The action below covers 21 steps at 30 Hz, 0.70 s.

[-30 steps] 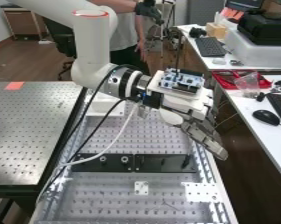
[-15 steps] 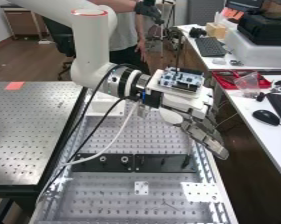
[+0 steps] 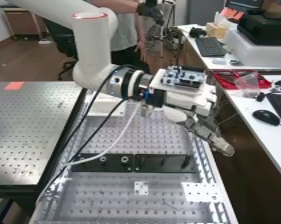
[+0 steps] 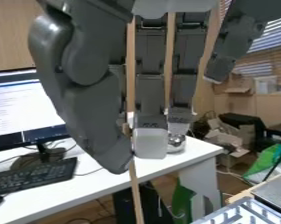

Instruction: Grab the chopstick and place it in the clear container

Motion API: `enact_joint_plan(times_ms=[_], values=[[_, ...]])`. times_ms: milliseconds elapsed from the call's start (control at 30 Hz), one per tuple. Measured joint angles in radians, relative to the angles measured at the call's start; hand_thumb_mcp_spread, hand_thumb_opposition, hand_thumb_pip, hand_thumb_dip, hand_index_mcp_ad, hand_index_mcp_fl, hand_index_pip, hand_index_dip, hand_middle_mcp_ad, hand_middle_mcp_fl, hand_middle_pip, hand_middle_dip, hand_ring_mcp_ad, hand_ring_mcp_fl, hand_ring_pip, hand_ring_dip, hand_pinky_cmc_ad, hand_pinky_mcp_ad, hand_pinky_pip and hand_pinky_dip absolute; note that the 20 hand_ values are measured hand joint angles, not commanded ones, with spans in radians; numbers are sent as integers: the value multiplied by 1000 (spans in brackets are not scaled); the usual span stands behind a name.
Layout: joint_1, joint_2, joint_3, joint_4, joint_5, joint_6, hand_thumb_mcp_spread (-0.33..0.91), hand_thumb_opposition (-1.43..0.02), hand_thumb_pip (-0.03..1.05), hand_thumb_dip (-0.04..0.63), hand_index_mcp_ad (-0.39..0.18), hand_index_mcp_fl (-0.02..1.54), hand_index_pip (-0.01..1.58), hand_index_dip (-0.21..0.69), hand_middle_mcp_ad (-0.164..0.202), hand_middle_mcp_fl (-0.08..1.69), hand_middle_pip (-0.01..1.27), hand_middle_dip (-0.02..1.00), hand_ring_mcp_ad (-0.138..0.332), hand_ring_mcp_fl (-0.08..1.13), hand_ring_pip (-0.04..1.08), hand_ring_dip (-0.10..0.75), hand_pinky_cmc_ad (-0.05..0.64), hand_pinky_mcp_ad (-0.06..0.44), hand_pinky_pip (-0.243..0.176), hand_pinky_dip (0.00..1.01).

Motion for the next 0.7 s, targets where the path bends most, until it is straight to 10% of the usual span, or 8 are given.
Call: enact_joint_plan(times_ms=[700], values=[[0, -13, 14, -11, 6, 2, 614, -1091, 506, 267, -105, 1011, 918, 80, 12, 1072, 513, 719, 51, 766, 94, 497, 393, 279, 99, 180]])
